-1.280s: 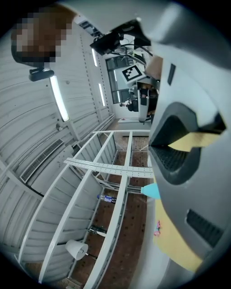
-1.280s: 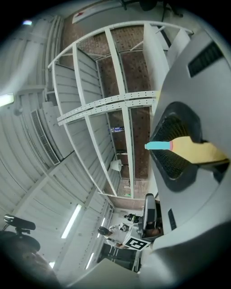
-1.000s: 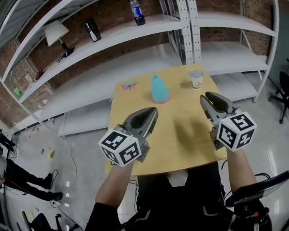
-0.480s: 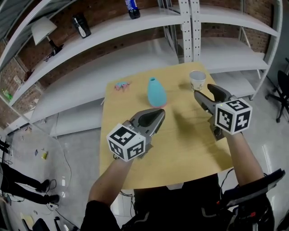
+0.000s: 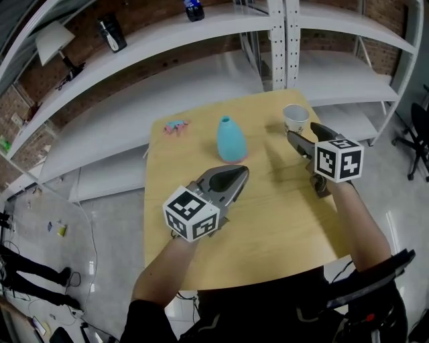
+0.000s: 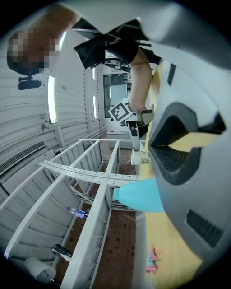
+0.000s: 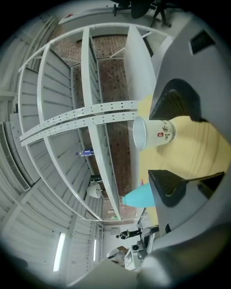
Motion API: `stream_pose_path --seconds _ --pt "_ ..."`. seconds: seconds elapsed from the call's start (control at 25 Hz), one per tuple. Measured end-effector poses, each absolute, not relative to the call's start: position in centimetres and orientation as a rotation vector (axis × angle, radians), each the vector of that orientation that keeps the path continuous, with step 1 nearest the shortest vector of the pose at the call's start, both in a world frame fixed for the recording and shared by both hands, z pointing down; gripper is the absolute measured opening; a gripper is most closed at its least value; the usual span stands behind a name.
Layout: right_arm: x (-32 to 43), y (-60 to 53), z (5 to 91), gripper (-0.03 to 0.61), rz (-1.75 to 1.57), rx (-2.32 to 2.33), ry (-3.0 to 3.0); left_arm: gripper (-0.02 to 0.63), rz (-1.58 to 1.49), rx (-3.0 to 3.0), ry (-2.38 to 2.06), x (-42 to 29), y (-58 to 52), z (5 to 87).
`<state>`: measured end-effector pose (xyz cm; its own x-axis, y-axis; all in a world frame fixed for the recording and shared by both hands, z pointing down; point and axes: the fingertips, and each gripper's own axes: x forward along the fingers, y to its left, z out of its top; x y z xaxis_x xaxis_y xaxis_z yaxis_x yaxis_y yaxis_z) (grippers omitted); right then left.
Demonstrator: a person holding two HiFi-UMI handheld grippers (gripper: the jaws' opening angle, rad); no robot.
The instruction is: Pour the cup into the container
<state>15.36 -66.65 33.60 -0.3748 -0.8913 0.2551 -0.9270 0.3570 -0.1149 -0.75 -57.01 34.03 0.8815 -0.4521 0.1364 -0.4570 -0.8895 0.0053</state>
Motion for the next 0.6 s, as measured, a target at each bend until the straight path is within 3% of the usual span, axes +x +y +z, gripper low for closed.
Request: stream_pose_path --seconds 0.6 --pt "15.7 -71.0 36.0 0.324 0.368 1.639 -2.376 -0.002 0.22 3.018 -0.703 -0.4 -56.7 34.4"
